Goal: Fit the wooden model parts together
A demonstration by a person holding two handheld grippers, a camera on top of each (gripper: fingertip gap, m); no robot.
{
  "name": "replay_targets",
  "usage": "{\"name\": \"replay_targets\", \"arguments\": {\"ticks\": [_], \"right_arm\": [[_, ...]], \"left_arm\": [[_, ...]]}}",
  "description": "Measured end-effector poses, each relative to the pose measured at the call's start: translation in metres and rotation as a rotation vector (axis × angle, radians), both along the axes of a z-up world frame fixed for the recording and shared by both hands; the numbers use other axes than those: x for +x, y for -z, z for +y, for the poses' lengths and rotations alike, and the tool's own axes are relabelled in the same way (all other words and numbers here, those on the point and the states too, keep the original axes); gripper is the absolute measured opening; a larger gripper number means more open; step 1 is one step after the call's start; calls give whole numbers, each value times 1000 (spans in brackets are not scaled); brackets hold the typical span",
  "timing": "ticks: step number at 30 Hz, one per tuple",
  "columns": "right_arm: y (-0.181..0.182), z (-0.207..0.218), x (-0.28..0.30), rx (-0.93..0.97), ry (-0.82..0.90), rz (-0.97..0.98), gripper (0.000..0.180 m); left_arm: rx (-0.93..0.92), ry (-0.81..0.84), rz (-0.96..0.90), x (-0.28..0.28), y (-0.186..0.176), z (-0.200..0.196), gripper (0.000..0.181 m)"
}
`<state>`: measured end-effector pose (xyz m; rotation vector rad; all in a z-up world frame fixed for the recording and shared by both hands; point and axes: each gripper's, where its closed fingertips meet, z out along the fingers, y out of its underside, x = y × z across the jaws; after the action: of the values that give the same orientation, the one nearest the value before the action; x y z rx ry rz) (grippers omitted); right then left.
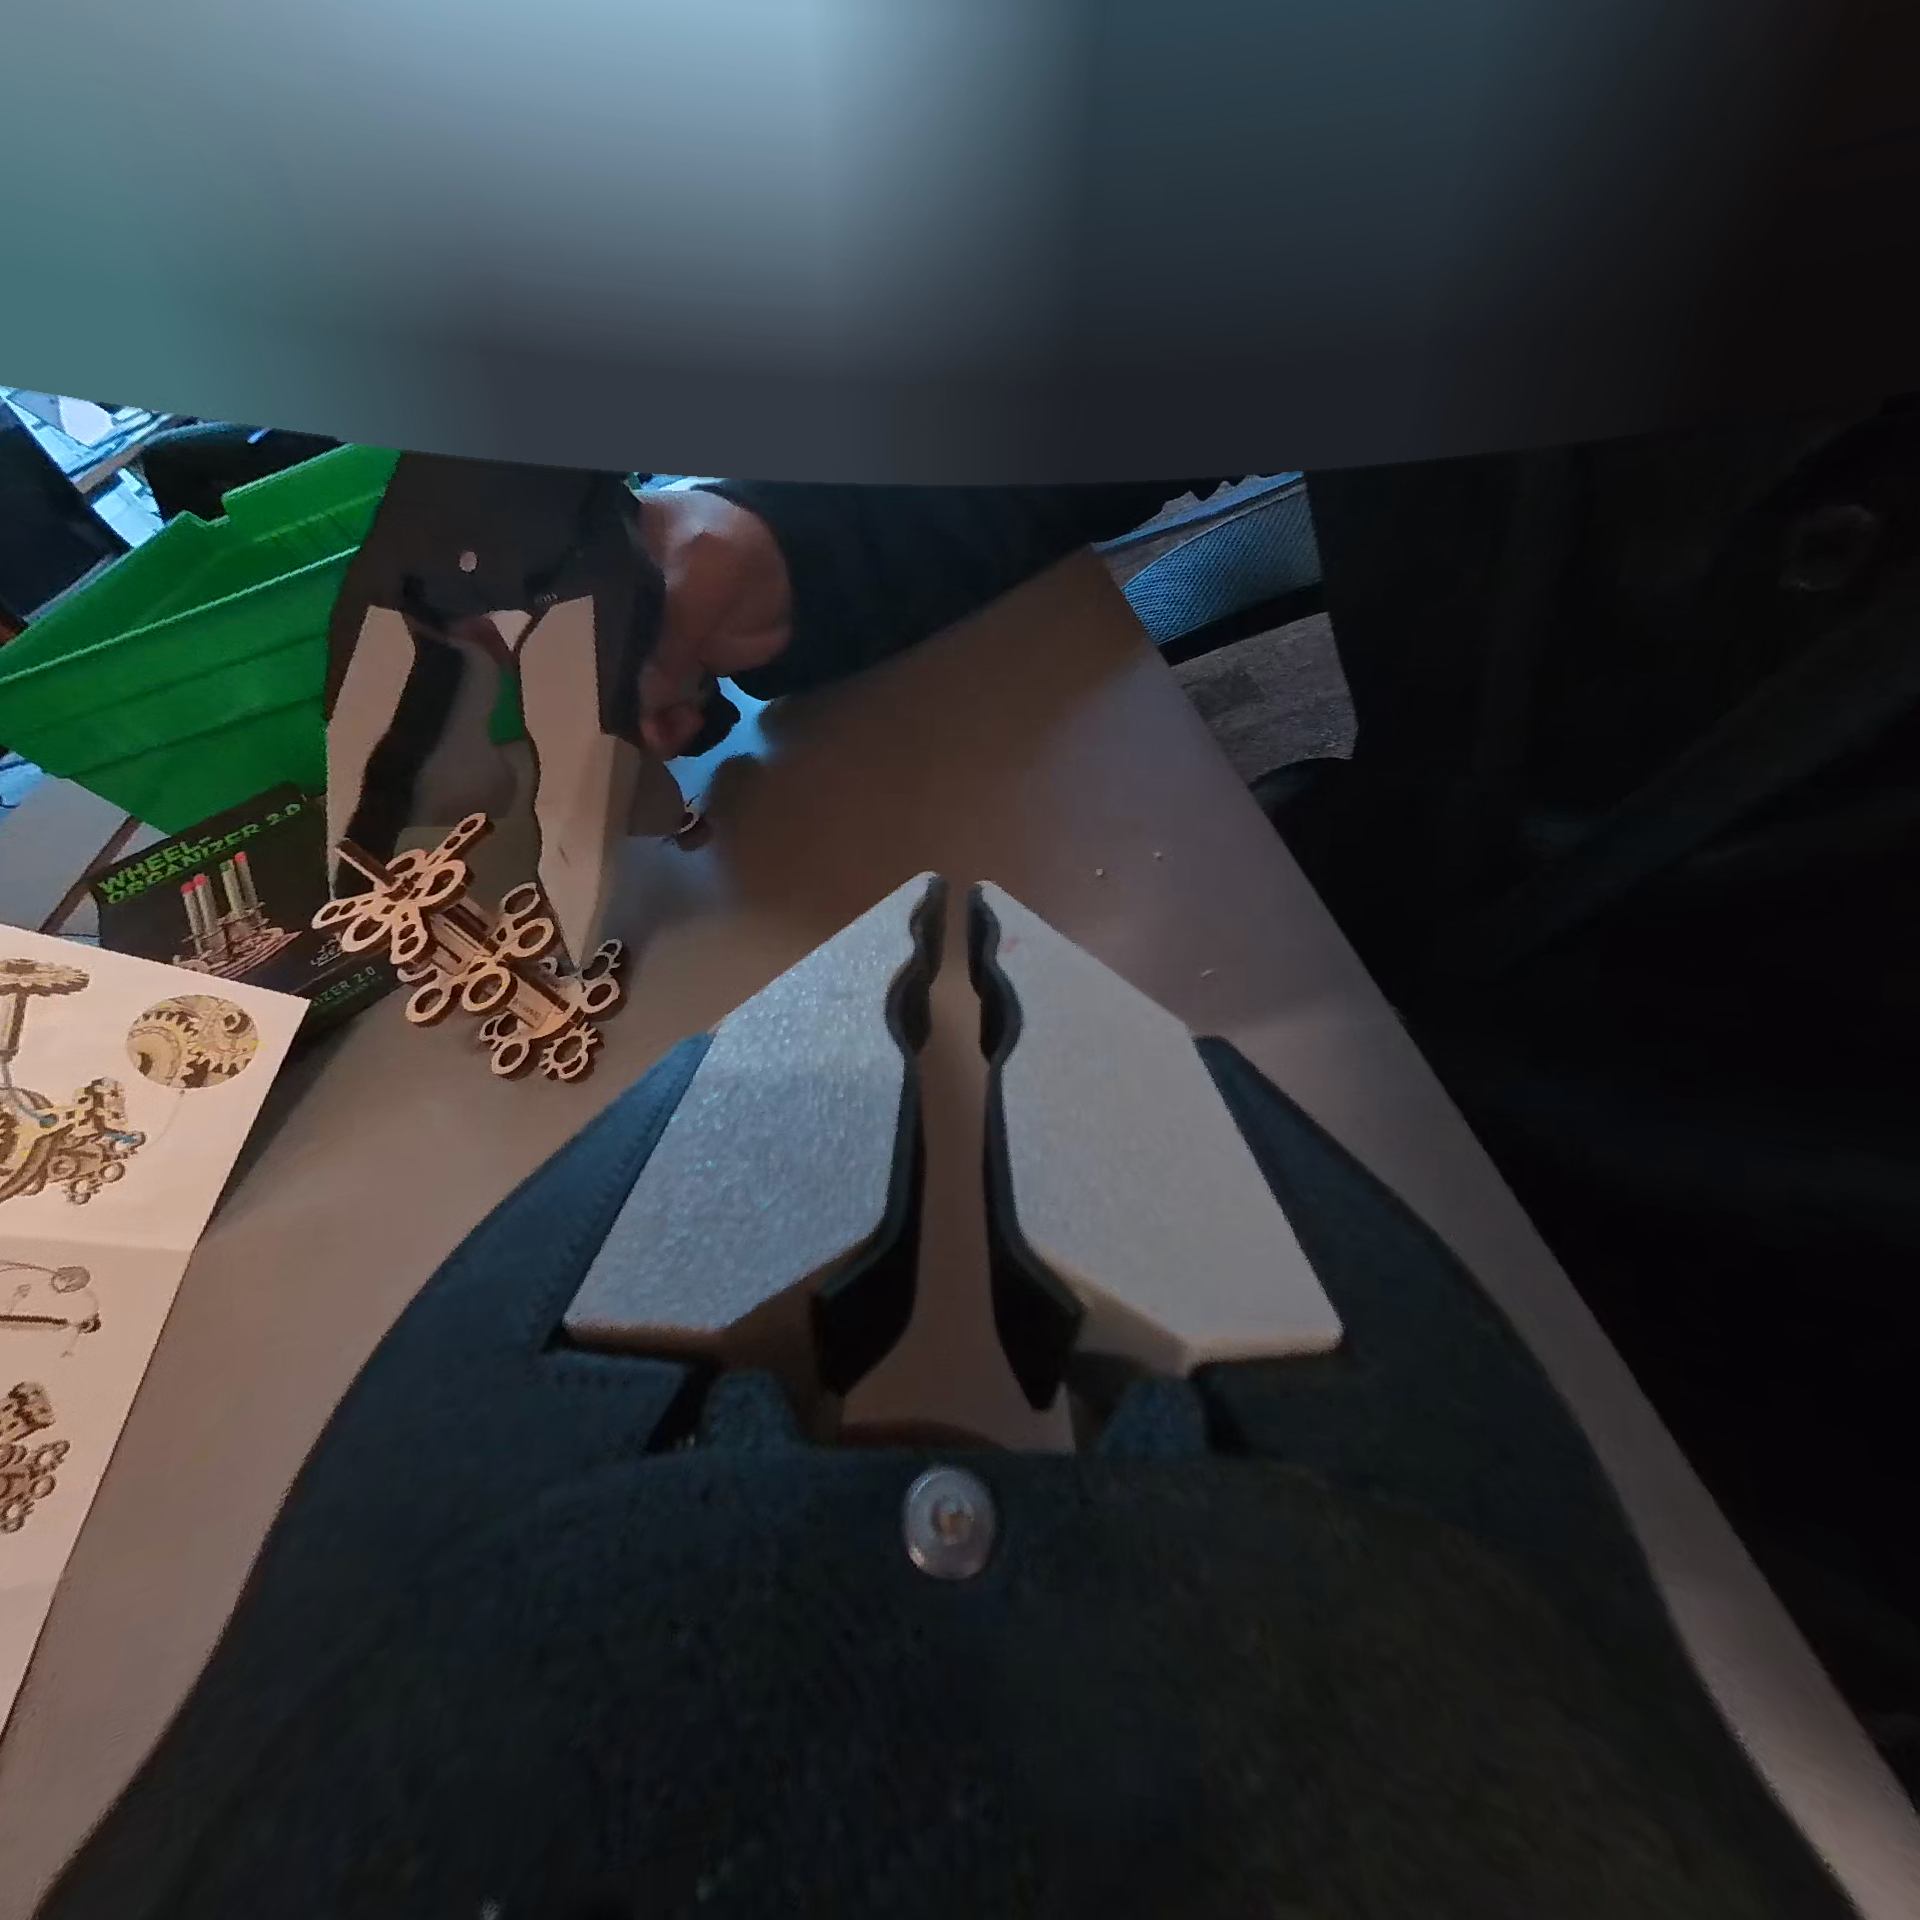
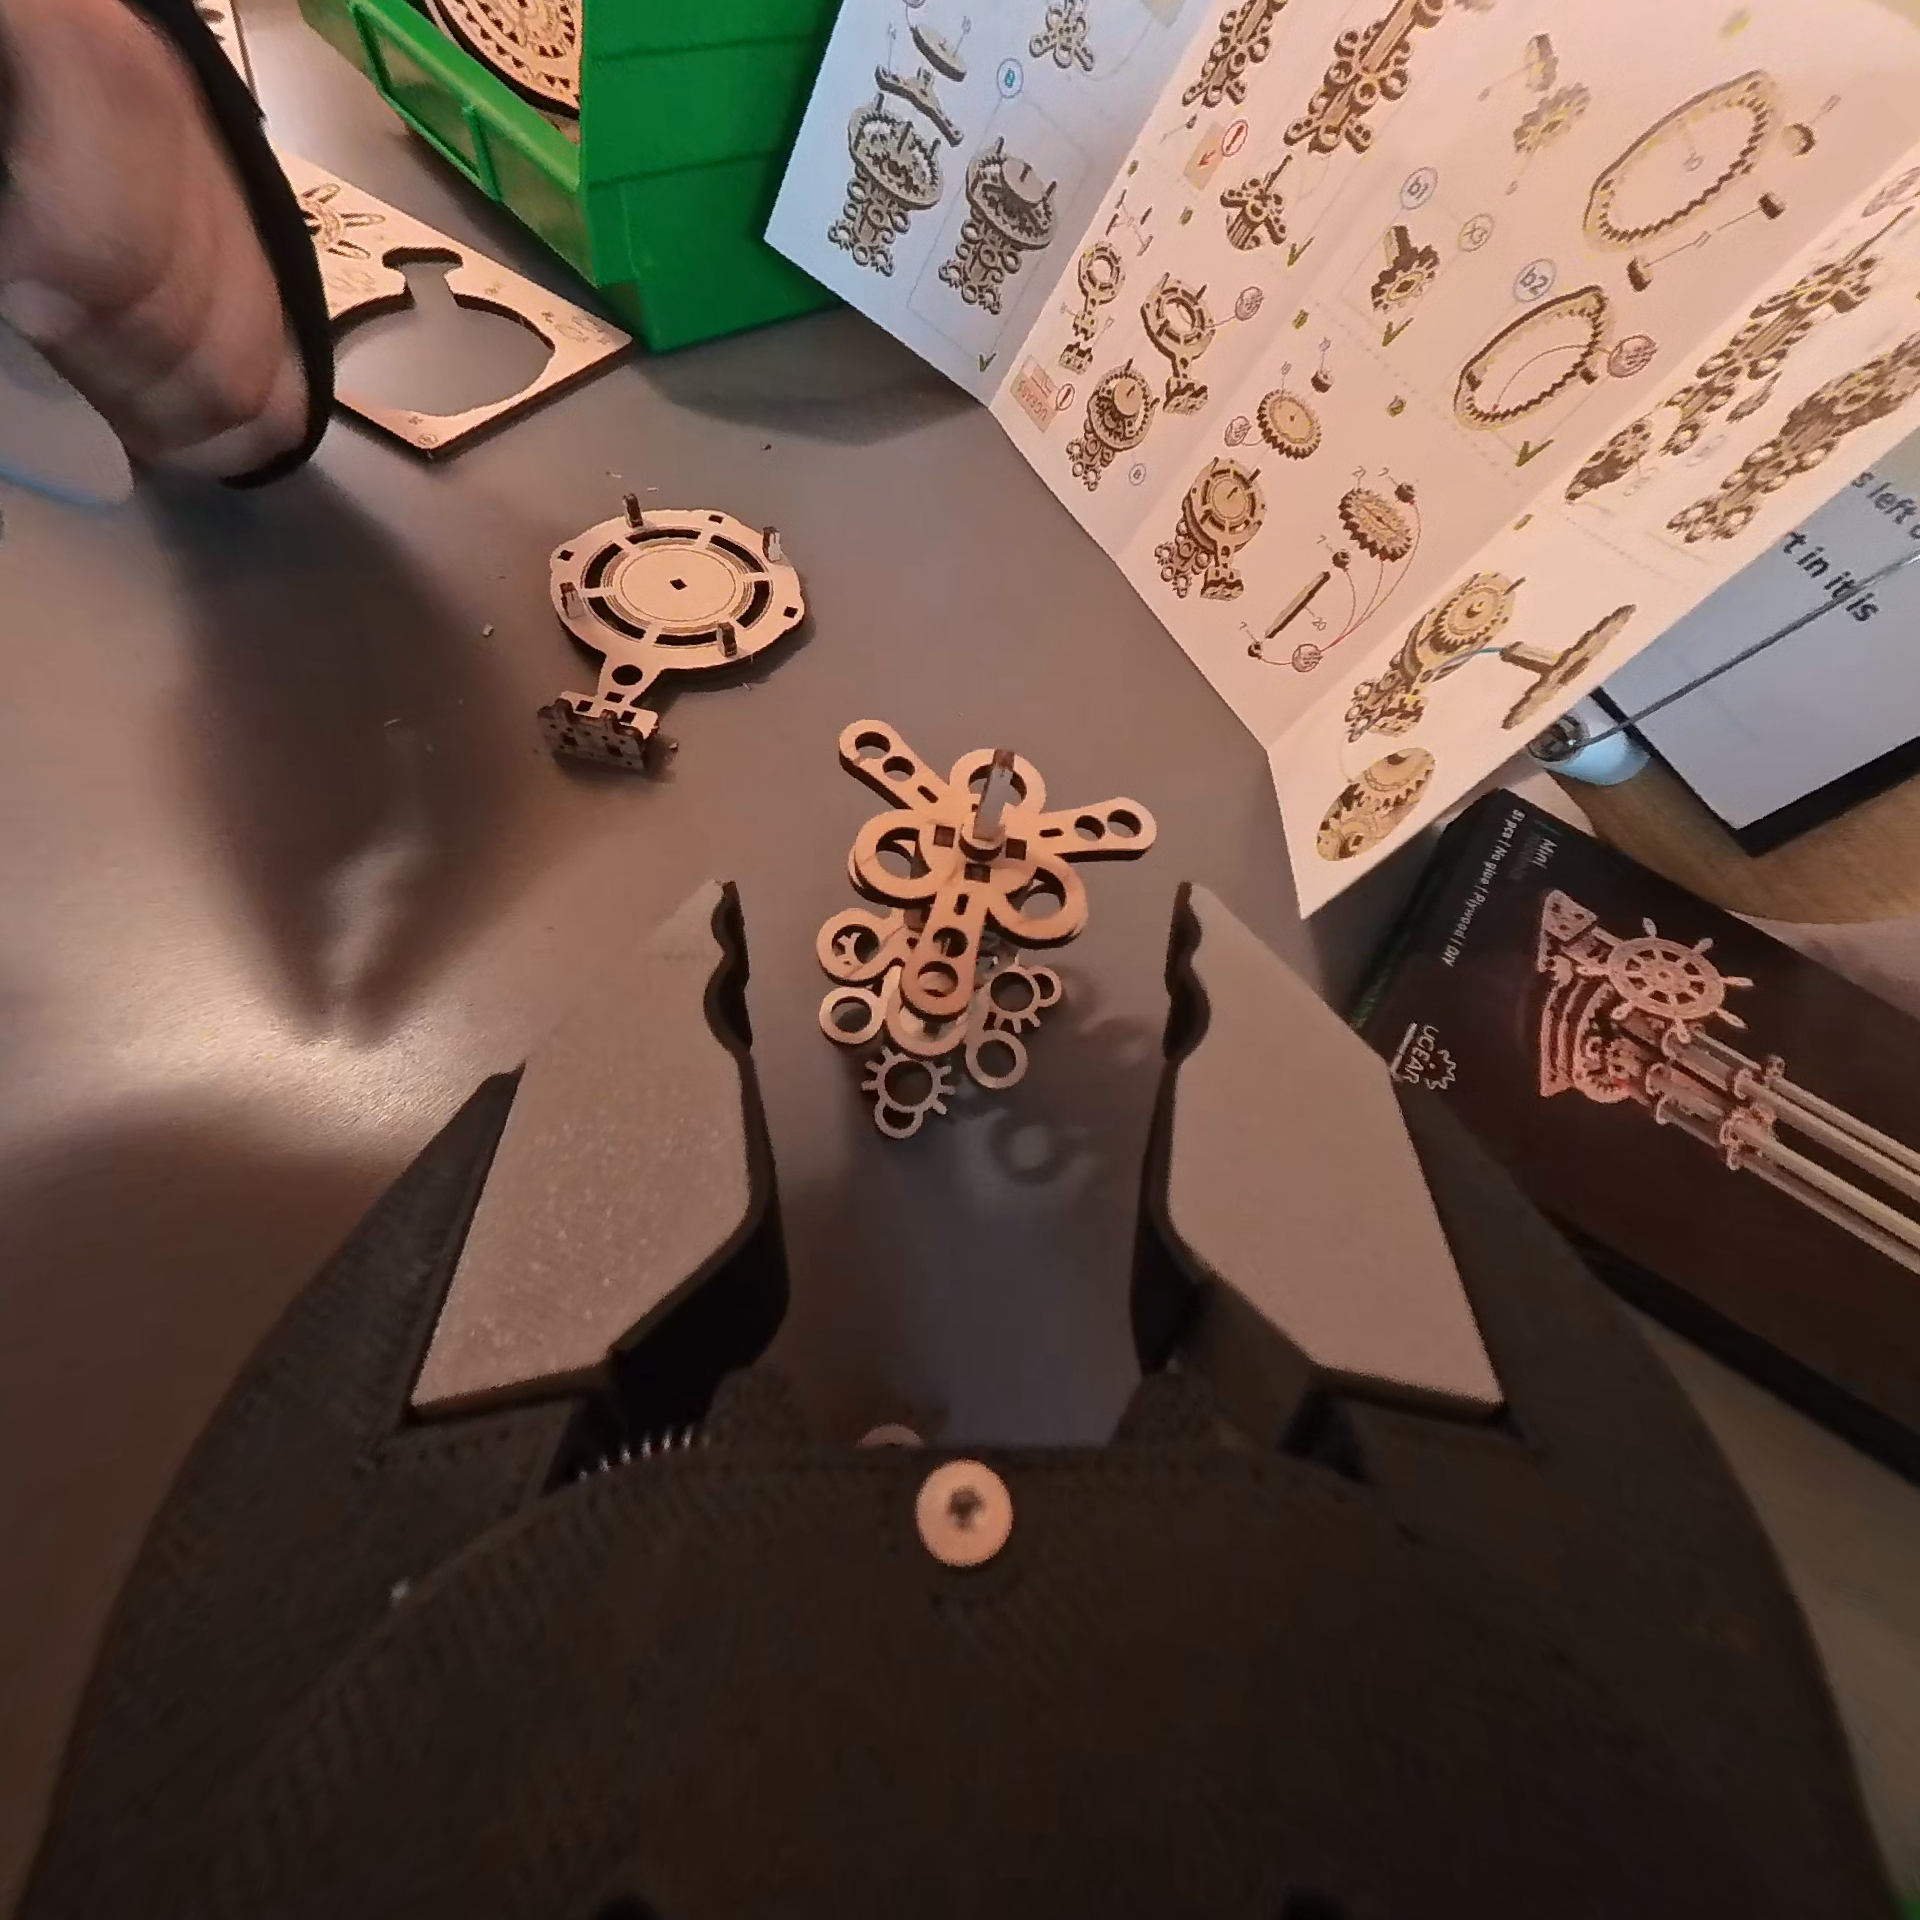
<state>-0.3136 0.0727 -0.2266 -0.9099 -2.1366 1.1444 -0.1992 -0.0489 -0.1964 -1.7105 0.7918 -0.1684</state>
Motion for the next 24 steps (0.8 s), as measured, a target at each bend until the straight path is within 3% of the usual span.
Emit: {"name": "replay_targets", "arguments": {"ticks": [24], "right_arm": [[4,1,-1,31,9,-1,77]], "left_arm": [[-8,-16,49,-1,8,2,0]]}}
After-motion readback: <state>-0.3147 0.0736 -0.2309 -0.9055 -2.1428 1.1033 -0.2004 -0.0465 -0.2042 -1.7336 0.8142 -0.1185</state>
